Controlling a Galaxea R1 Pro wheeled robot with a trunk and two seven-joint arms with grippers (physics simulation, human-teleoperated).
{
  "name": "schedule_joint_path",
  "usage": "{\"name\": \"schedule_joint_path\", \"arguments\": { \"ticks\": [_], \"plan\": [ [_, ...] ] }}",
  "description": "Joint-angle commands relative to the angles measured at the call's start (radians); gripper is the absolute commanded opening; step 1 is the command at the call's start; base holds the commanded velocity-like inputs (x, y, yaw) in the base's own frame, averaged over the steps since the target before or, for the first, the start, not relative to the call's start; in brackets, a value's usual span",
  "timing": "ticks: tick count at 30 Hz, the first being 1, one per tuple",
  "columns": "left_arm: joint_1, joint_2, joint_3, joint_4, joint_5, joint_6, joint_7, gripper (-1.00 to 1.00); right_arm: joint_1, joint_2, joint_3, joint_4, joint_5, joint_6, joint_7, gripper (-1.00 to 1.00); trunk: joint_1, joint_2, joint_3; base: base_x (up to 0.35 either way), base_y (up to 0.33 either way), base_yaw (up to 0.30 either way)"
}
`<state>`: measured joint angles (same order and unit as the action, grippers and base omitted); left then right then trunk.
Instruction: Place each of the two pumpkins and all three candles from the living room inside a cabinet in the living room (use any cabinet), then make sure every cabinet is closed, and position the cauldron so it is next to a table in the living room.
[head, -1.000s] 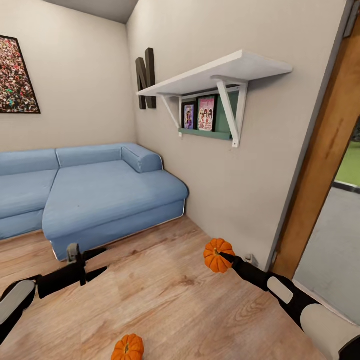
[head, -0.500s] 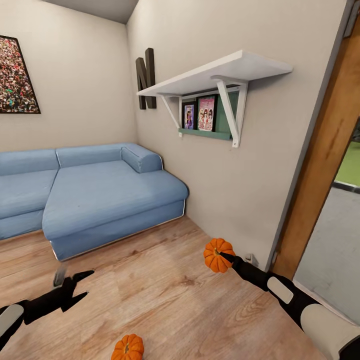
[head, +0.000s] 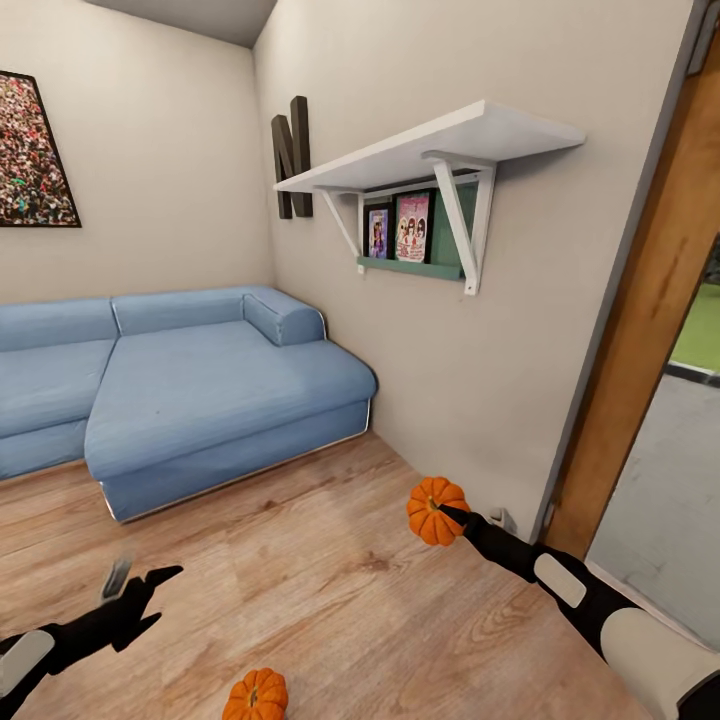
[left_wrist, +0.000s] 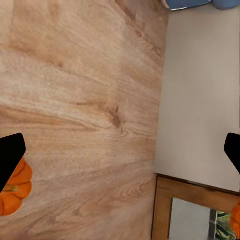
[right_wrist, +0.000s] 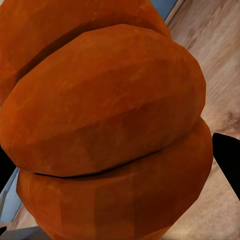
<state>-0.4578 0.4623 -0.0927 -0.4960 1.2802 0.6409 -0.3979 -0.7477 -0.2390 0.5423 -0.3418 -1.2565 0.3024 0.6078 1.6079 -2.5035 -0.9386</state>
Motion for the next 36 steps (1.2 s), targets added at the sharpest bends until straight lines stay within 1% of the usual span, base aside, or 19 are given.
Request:
{"name": "schedule_joint_path", "arguments": {
  "ticks": [1,6,19,27,34,36],
  "plan": [
    [-0.001,-0.001,-0.006,0.003,0.004,-0.002,-0.004,1.0,-0.001,0.0,0.004,0.0,-0.011,0.005,-0.001,-1.0,0.0,0.0,-0.001,0.0,0.0,0.0],
    [-0.001,-0.014,-0.009,0.008,0.005,-0.011,-0.008,1.0,-0.001,0.001,0.005,0.0,-0.011,0.003,0.002,-1.0,0.0,0.0,-0.001,0.0,0.0,0.0],
    [-0.001,-0.014,-0.004,0.005,0.007,-0.012,-0.016,1.0,-0.001,0.003,0.005,0.0,-0.011,0.007,0.001,-1.0,0.0,0.0,-0.001,-0.001,0.0,0.0],
    [-0.001,-0.014,-0.007,0.011,0.007,-0.013,-0.018,1.0,-0.001,0.003,0.006,0.0,-0.011,0.006,0.001,-1.0,0.0,0.0,-0.001,-0.106,0.035,0.0],
    [-0.001,-0.015,-0.007,0.012,0.006,-0.014,-0.018,1.0,-0.001,0.002,0.005,0.0,-0.011,0.007,0.001,-1.0,0.0,0.0,-0.001,-0.021,0.009,0.0],
    [-0.001,-0.016,-0.007,0.012,0.005,-0.03,-0.017,1.0,-0.001,0.001,0.005,0.0,-0.011,0.008,0.004,-1.0,0.0,0.0,-0.001,-0.005,0.001,0.0]
  ]
}}
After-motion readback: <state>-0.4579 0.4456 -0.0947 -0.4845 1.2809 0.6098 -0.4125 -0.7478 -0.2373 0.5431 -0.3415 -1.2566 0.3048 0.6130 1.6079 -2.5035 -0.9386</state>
